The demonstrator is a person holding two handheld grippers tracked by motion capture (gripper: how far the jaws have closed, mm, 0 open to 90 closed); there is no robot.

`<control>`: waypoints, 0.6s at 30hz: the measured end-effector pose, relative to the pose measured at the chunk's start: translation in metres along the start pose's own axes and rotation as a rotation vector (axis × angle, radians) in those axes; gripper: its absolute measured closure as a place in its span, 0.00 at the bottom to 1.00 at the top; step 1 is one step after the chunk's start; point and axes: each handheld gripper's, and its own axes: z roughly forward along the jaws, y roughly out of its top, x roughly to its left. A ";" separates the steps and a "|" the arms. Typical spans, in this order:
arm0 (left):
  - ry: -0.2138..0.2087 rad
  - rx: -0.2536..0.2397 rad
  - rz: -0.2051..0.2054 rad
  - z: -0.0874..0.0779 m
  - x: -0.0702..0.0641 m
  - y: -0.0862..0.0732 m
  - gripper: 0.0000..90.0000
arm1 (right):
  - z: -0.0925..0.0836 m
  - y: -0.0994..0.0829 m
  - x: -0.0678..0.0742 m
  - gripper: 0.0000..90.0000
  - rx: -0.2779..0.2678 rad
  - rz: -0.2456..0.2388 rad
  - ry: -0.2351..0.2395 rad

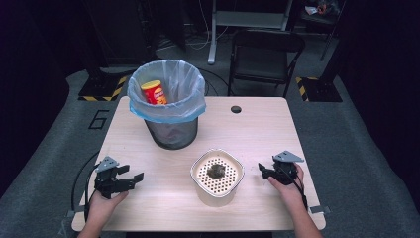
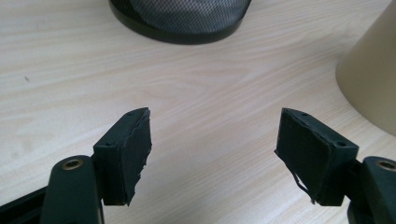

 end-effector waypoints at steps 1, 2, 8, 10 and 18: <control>0.002 0.005 0.001 0.001 0.001 -0.001 0.29 | 0.000 0.000 0.000 0.35 -0.003 0.000 -0.001; 0.008 0.003 -0.004 0.002 0.001 -0.003 0.29 | 0.001 0.000 0.001 0.35 -0.003 0.005 -0.006; 0.032 0.066 0.005 0.012 0.008 -0.014 0.29 | 0.001 0.000 0.000 0.35 0.006 -0.013 0.004; 0.050 0.088 0.022 0.015 0.009 -0.017 0.29 | 0.001 -0.001 0.000 0.35 -0.006 -0.015 0.002; 0.067 0.120 0.065 0.022 0.010 -0.020 0.27 | 0.002 -0.002 0.000 0.35 0.000 -0.013 0.004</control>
